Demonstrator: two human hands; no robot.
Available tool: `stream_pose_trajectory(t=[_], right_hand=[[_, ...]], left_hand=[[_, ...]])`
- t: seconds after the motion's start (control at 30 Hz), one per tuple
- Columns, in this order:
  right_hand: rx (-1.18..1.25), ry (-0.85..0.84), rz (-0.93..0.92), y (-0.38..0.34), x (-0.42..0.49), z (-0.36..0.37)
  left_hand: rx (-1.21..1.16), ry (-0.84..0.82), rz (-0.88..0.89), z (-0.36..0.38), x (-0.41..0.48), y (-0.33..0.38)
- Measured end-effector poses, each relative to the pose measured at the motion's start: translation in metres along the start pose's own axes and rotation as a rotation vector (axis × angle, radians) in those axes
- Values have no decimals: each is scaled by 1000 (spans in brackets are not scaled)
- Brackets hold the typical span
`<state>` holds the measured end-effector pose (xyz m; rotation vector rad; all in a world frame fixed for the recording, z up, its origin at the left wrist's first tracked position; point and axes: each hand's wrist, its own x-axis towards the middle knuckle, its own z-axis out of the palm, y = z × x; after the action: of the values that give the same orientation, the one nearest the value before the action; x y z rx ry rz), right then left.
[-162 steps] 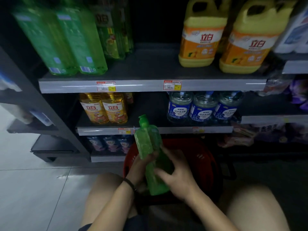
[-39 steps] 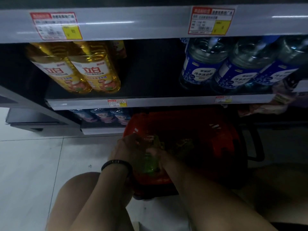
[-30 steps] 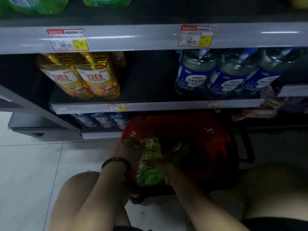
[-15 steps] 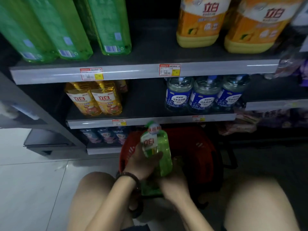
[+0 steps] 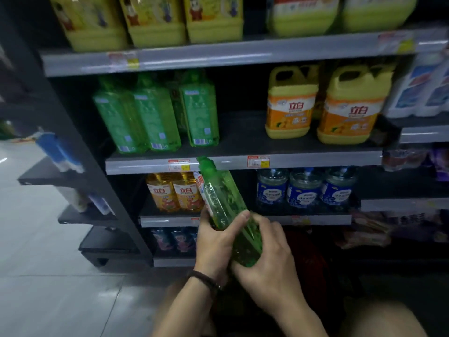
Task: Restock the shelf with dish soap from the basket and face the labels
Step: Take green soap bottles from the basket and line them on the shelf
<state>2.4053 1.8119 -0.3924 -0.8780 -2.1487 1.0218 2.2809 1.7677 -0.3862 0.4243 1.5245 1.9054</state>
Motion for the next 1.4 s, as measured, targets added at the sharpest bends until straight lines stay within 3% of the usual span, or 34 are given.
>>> stream_pose_trajectory(t=[0.17,0.27,0.4,0.47,0.63,0.8,0.93,1.2,1.4], right_hand=[[203,-217,-89,-15,7,-24],[379,-206,34,-14,30,-38],[648,-584,275,-27,60,-45],[817,-714,281,-38,63,-40],[875,-589,237,-42,74,-28],[632,-391,105,-37,92,-12],[531,-362,13,-36,119,4],[243,-210,-247,-41,233,10],[137,-102,-299,-31,290,-6]], left_hand=[[-166,-63,13,-25,4,31],[-273,-217,-24,-38,4,49],[-424,-469,-5,-41,1,73],[-404,-487,42,-39,4,79],[-271,-416,45,-49,14,89],[9,-222,65,-61,25,100],[128,-186,94,-66,49,114],[433,-175,454,-59,136,149],[559,-204,698,-23,190,156]])
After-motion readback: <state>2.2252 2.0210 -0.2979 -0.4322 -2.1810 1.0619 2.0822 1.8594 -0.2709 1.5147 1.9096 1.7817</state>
